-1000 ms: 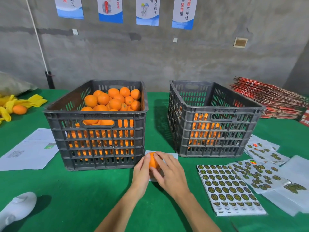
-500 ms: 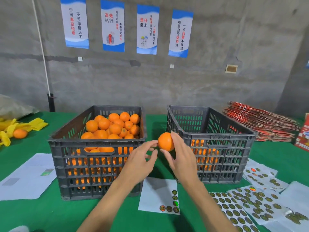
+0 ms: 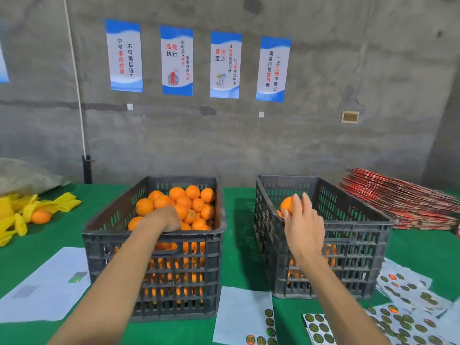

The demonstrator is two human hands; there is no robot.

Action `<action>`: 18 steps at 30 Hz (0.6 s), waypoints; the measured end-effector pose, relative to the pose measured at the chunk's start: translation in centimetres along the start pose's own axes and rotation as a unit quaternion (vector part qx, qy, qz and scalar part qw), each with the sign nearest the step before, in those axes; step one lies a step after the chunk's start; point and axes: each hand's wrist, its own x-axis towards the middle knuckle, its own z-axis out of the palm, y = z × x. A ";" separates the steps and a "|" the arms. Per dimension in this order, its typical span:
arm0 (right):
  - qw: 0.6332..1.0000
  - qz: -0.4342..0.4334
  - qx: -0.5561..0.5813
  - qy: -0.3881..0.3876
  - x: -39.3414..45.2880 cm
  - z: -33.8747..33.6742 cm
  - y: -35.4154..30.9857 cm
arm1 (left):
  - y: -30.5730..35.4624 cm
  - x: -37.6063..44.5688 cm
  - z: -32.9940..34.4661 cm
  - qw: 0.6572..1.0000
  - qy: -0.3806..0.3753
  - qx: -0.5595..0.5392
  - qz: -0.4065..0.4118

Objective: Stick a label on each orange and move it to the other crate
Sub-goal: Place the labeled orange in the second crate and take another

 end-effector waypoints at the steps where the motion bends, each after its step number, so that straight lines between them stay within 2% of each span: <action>1: 1.000 0.007 -0.003 -0.005 0.0 0.3 0.0 | -0.2 0.3 0.0 0.999 -0.042 0.025 -0.012; 5: 1.000 -0.025 0.014 0.013 -1.3 1.1 -1.1 | -0.4 0.7 -0.5 0.983 -0.170 0.039 -0.058; 7: 0.996 -0.074 0.027 0.034 -2.8 1.8 -2.0 | -0.5 0.7 -0.6 0.976 -0.196 0.003 -0.092; 12: 0.983 -0.141 0.088 0.074 -6.9 3.8 -3.2 | -0.5 0.8 -0.1 0.979 -0.134 -0.002 -0.156; 14: 0.980 -0.152 0.108 0.064 -8.4 4.3 -3.4 | -0.4 1.6 0.2 0.976 -0.110 -0.053 -0.179; 15: 0.980 -0.158 0.111 0.053 -9.2 4.5 -3.5 | -0.3 1.9 0.4 0.977 -0.072 -0.092 -0.180; 17: 0.979 -0.165 0.112 0.031 -10.7 4.9 -3.5 | -0.3 3.5 0.9 0.978 0.051 -0.132 -0.155; 18: 0.980 -0.165 0.113 0.022 -11.3 5.0 -3.5 | -0.1 3.4 0.9 0.978 0.050 -0.125 -0.162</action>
